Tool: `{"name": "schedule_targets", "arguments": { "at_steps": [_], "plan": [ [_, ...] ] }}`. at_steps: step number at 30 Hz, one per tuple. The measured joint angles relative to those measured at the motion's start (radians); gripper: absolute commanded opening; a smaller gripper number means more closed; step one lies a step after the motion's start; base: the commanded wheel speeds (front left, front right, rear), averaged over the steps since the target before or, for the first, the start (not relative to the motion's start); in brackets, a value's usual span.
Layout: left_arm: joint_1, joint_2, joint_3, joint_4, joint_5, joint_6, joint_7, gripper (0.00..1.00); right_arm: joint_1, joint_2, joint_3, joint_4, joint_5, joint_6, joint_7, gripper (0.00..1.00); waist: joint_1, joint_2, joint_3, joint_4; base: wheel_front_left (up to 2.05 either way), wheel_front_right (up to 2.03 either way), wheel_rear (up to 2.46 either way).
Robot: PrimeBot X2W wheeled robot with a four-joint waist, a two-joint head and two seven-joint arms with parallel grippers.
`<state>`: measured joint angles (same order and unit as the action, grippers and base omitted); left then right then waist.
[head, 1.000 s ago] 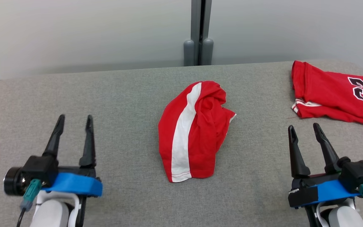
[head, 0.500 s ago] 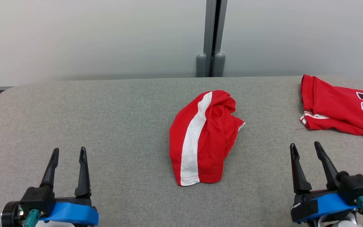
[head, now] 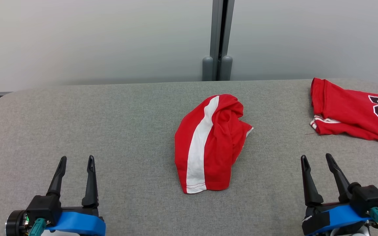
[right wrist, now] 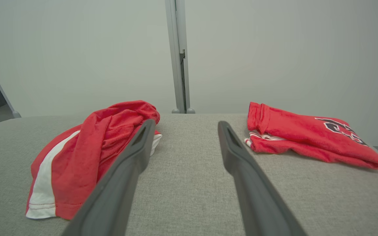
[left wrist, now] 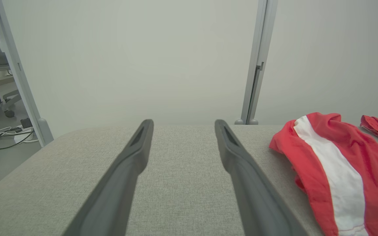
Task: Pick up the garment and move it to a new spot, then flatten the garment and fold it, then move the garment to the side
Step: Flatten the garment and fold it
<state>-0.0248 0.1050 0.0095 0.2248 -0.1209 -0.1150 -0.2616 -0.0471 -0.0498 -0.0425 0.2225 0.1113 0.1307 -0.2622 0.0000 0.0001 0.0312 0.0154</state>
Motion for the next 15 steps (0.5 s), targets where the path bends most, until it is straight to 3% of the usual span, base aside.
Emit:
{"name": "schedule_targets", "arguments": {
  "at_steps": [15],
  "plan": [
    [-0.006,-0.007,0.010,0.002,0.019,-0.009,0.000,1.00,-0.003,0.000,0.001,0.010,0.001,0.000,0.000,1.00,0.0000,0.0001,0.011,-0.003,0.00,0.00,0.00]
  ]
}}
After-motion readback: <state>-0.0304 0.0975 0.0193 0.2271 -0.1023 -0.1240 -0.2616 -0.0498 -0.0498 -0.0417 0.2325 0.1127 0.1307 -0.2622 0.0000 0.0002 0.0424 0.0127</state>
